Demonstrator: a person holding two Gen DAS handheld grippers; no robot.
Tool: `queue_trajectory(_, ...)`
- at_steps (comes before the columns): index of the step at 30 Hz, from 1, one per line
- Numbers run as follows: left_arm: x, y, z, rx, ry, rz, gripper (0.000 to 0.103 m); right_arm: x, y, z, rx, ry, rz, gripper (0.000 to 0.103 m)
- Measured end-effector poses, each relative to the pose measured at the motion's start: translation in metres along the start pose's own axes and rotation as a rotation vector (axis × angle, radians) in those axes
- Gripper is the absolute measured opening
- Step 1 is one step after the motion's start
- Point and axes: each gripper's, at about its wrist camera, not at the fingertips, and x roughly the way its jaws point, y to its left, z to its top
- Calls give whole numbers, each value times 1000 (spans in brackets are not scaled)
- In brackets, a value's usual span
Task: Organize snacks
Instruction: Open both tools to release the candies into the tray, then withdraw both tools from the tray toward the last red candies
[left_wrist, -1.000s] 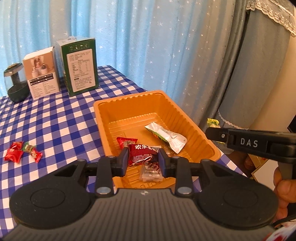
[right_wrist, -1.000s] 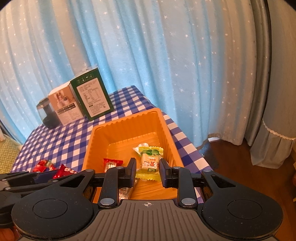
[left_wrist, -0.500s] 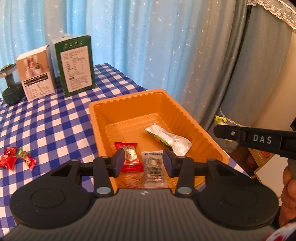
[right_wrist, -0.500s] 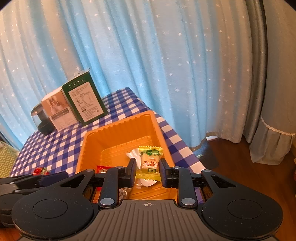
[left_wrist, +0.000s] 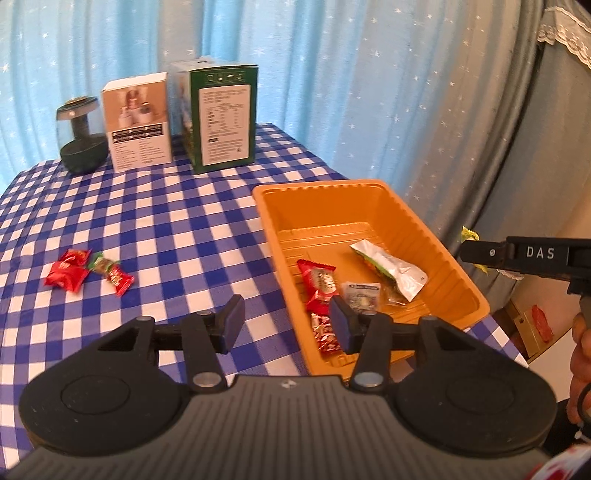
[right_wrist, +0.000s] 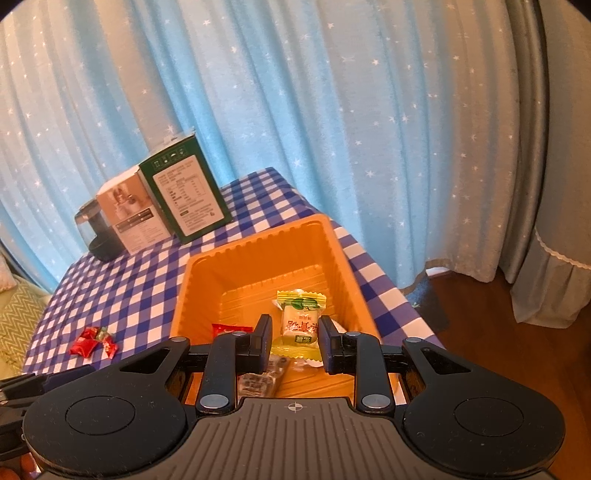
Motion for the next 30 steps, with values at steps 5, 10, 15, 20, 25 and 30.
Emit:
queue_trajectory(5,-4,4,-1,-12,-7,4,48,8,3,2,-3,10,30,27)
queue_trajectory(10,-9,7,-6,-22,-10,6,58,15,-3,6,39,16,56,51)
queue_trajectory(15,-18,13,-9,-39,-17,14,59,1,-11,7,87,-10,48,56)
queue_trajectory(20,-33,19,-13,-52,-35,25,65,-15,-10,3,103,2,33,56)
queue_trajectory(25,-52,27,-19,-66,-49,47,67,-31,-1,-6,85,3,44,56)
queue_trajectory(30,-73,40,-26,-84,-57,80,69,-42,20,-15,42,7,70,56)
